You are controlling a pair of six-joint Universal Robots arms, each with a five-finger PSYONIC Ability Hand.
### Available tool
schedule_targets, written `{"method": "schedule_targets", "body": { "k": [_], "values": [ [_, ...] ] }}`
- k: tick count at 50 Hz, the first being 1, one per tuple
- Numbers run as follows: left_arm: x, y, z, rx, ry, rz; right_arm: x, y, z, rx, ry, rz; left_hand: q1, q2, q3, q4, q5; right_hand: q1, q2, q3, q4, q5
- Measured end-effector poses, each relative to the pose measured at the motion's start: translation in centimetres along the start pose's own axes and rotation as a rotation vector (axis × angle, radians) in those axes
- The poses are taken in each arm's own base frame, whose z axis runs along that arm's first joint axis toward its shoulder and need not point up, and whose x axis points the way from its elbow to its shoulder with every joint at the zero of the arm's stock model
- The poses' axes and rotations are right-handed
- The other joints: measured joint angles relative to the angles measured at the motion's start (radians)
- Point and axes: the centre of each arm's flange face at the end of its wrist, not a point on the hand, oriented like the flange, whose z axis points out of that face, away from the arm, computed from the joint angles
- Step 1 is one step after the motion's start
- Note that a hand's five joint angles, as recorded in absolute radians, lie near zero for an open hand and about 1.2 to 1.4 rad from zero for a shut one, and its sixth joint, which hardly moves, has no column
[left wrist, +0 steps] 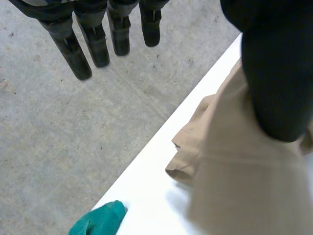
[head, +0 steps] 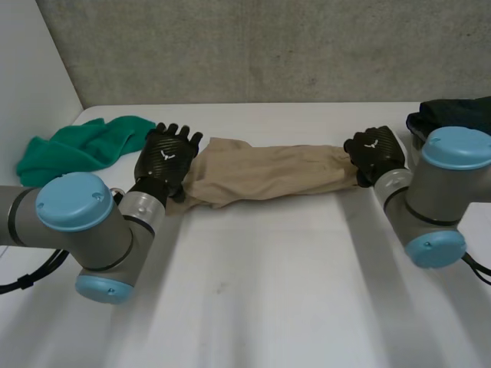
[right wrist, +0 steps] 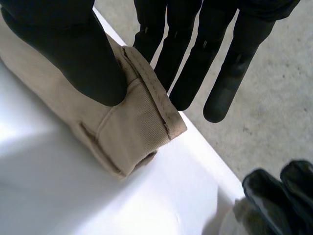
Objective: Fold the laundry.
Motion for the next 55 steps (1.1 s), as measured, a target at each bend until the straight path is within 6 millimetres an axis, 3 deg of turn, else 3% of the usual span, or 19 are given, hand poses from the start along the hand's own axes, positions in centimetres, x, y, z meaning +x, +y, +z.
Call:
{"method": "schedule_targets", "body": {
  "k": [8, 10, 12, 18, 22, 25, 28, 32, 34, 37, 38, 39, 42, 45, 48, 50, 55],
  "values": [
    [-1.6, -1.0, -0.9, -0.016, -0.041, -0.011, 3.5, 1.5, -1.3, -0.063, 0.019, 0.004, -0.005, -0.039, -0.037, -0.043, -0.034, 0.0, 0.0, 0.0, 0.001, 0.0],
    [-2.3, -1.2, -1.1, -0.016, -0.056, -0.016, 5.5, 2.4, -1.8, -0.08, 0.034, -0.011, -0.004, -0.039, -0.037, -0.043, -0.034, 0.0, 0.0, 0.002, 0.001, 0.0],
    [-2.6, -1.3, -1.2, -0.016, -0.064, -0.019, 6.4, 2.8, -1.9, -0.088, 0.042, -0.024, -0.004, -0.039, -0.037, -0.043, -0.034, 0.0, 0.0, 0.002, 0.001, 0.0],
    [-4.1, -1.5, -1.9, -0.019, -0.093, -0.05, 10.7, 4.8, -2.4, -0.159, 0.11, -0.162, -0.004, -0.039, -0.037, -0.043, -0.034, 0.0, 0.0, 0.002, 0.002, 0.0],
    [-4.5, -1.4, -2.2, -0.021, -0.096, -0.07, 11.4, 4.4, -2.1, -0.149, 0.131, -0.25, -0.004, -0.039, -0.037, -0.043, -0.034, 0.01, 0.0, 0.002, 0.002, 0.0],
    [-4.6, -1.5, -2.3, -0.019, -0.094, -0.085, 10.4, 2.6, -1.5, -0.076, 0.121, -0.309, -0.005, -0.039, -0.037, -0.043, -0.034, 0.009, 0.0, 0.004, 0.002, 0.0],
    [-4.5, -1.6, -2.4, -0.015, -0.091, -0.091, 7.8, -0.5, -1.2, 0.067, 0.077, -0.356, -0.004, -0.039, -0.037, -0.043, -0.034, 0.009, 0.0, 0.007, 0.002, 0.0],
    [-4.3, -2.0, -2.5, -0.006, -0.086, -0.095, 2.9, -4.5, -1.9, 0.288, -0.023, -0.403, -0.004, -0.039, -0.037, -0.043, -0.034, 0.009, 0.0, 0.008, 0.002, 0.0],
    [-4.2, -2.4, -2.7, 0.001, -0.084, -0.097, -0.9, -6.1, -3.0, 0.417, -0.12, -0.425, -0.004, -0.039, -0.037, -0.043, -0.034, 0.009, 0.0, 0.009, 0.002, 0.014],
    [-4.0, -2.9, -2.9, 0.01, -0.081, -0.103, -5.3, -6.5, -4.6, 0.514, -0.251, -0.452, -0.004, -0.039, -0.037, -0.043, -0.034, 0.009, 0.0, 0.01, 0.002, 0.025],
    [-3.9, -3.0, -3.0, 0.012, -0.08, -0.105, -5.8, -6.4, -4.9, 0.519, -0.272, -0.456, -0.004, -0.039, -0.037, -0.043, -0.034, 0.009, 0.0, 0.01, 0.002, 0.026],
    [-3.8, -3.3, -3.2, 0.017, -0.078, -0.111, -8.1, -5.7, -5.9, 0.533, -0.35, -0.48, -0.004, -0.039, -0.037, -0.043, -0.034, 0.009, 0.0, 0.01, 0.002, 0.027],
    [-3.6, -3.9, -3.4, 0.03, -0.074, -0.123, -11.0, -4.1, -7.6, 0.508, -0.461, -0.533, -0.004, -0.039, -0.037, -0.043, -0.034, -0.04, -0.076, -0.083, -0.092, -0.049],
    [-3.4, -4.7, -3.5, 0.049, -0.069, -0.131, -11.9, -3.0, -8.4, 0.442, -0.514, -0.563, -0.005, -0.039, -0.037, -0.043, -0.034, -0.501, -0.567, -0.557, -0.577, -0.507],
    [-3.3, -5.5, -3.5, 0.071, -0.066, -0.135, -11.4, -2.9, -8.4, 0.38, -0.526, -0.519, -0.004, -0.039, -0.037, -0.043, -0.034, -0.791, -0.847, -0.847, -0.865, -0.798],
    [-3.2, -6.1, -3.3, 0.088, -0.062, -0.137, -10.4, -3.5, -8.2, 0.347, -0.517, -0.429, -0.004, -0.039, -0.037, -0.043, -0.034, -0.873, -0.939, -0.956, -0.963, -0.874],
    [-2.7, -8.2, -3.0, 0.122, -0.045, -0.143, -5.9, -6.2, -7.6, 0.311, -0.456, -0.086, -0.004, -0.039, -0.037, -0.043, -0.034, -0.879, -0.955, -0.977, -0.985, -0.922]
  ]
}}
